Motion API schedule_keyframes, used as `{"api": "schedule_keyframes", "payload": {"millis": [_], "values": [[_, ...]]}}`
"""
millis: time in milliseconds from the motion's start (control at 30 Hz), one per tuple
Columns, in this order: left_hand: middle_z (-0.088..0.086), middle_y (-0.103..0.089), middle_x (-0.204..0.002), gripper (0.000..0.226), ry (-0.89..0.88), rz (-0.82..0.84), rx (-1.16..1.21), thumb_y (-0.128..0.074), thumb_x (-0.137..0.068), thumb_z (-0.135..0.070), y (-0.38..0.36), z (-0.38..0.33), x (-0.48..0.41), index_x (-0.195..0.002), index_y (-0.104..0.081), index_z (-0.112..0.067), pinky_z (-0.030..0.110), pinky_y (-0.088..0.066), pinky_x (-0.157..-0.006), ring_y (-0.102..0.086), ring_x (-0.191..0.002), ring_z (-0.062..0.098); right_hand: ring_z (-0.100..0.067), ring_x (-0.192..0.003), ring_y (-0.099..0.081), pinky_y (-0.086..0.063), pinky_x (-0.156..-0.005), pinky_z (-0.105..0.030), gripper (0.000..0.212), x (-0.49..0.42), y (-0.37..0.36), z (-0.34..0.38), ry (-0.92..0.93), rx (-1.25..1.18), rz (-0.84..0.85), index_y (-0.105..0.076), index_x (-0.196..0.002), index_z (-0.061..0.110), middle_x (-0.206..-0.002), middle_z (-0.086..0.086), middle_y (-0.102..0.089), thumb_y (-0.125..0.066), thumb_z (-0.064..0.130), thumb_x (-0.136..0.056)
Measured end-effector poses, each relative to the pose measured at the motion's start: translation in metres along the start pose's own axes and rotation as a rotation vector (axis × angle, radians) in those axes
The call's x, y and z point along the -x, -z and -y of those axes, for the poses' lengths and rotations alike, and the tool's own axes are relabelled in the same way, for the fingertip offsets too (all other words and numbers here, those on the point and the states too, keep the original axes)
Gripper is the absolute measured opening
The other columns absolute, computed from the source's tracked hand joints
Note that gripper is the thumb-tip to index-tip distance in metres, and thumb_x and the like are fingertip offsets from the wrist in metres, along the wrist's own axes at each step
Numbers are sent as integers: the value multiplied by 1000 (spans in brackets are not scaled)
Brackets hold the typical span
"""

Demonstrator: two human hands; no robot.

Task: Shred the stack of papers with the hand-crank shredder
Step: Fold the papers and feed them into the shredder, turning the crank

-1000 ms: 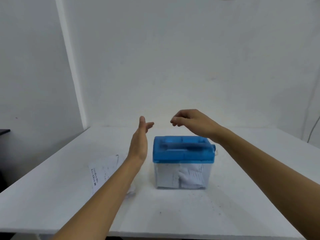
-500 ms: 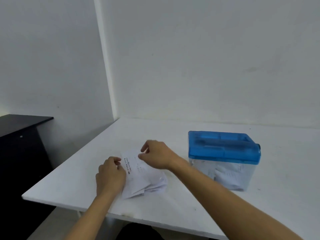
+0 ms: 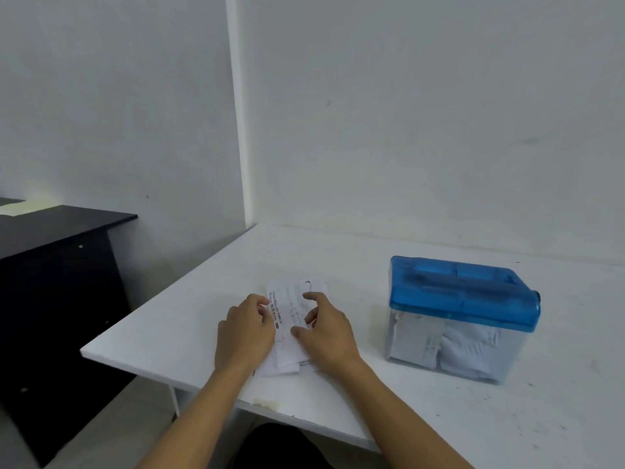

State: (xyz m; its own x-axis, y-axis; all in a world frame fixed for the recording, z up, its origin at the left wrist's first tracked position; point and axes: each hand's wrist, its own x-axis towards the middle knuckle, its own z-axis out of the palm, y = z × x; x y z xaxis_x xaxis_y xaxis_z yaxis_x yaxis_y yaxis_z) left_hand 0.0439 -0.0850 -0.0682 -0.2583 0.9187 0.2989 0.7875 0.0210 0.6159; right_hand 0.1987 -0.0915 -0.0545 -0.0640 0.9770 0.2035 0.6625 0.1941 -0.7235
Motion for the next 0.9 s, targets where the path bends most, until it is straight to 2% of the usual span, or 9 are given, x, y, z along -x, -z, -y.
{"api": "schedule_keyframes", "payload": {"millis": [100, 167, 300, 433, 500, 600, 733, 900], "values": [[-5, -63, -120, 28, -41, 42, -15, -48, -103, -36, 0, -4, 3, -129, -54, -27, 39, -46, -102, -56, -112, 19, -6, -82, -60, -47, -76, -13, 46, 0, 3, -5, -25, -202, -83, -55, -133, 25, -84, 10, -61, -70, 18, -91], [-6, -63, -122, 36, -36, 73, 4, -45, -103, -44, 1, -5, 2, -134, -54, -26, 41, -44, -105, -54, -116, 19, -5, -79, -61, -47, -72, -10, 35, -2, 6, -7, -43, -302, -121, -62, -126, 24, -82, 8, -63, -69, 17, -92], [-12, -64, -114, 38, -40, 127, 149, -46, -101, -52, 2, -1, -2, -115, -70, -27, 36, -46, -91, -56, -109, 14, -7, -84, -65, -53, -80, -19, 23, -3, 6, -8, -58, -365, -143, -69, -113, 17, -90, 5, -69, -70, 21, -91], [-17, -68, -93, 29, -17, 141, 319, -58, -95, -56, 5, 2, -7, -93, -70, -30, 34, -49, -79, -62, -90, 10, -2, -88, -64, -52, -83, -16, 21, -3, 7, -7, -77, -371, -161, -71, -111, 17, -97, 7, -71, -71, 24, -91], [-16, -70, -78, 29, -7, 164, 405, -62, -94, -51, 7, 1, -7, -83, -71, -26, 38, -49, -74, -65, -78, 14, -3, -91, -65, -54, -86, -19, 23, -3, 8, -7, -88, -372, -166, -71, -112, 17, -101, 7, -72, -71, 26, -91], [-15, -76, -85, 19, -15, 204, 484, -64, -97, -38, 9, -1, -6, -88, -77, -26, 36, -52, -76, -71, -82, 13, -7, -93, -66, -55, -89, -25, 23, -4, 8, -8, -105, -363, -178, -70, -113, 16, -104, 6, -72, -70, 26, -92], [-13, -77, -86, 15, -10, 209, 553, -69, -94, -30, 12, -3, -4, -88, -78, -21, 23, -52, -70, -72, -80, 7, -6, -89, -63, -54, -82, -20, 21, -5, 8, -9, -119, -358, -197, -68, -113, 17, -98, 8, -68, -68, 25, -93], [-8, -78, -84, 17, 7, 198, 609, -74, -89, -30, 13, -5, -3, -84, -79, -15, 19, -51, -67, -73, -76, 8, -6, -88, -60, -44, -64, -8, 24, -4, 11, -6, -123, -382, -166, -61, -119, 20, -103, 8, -63, -61, 29, -97]]}}
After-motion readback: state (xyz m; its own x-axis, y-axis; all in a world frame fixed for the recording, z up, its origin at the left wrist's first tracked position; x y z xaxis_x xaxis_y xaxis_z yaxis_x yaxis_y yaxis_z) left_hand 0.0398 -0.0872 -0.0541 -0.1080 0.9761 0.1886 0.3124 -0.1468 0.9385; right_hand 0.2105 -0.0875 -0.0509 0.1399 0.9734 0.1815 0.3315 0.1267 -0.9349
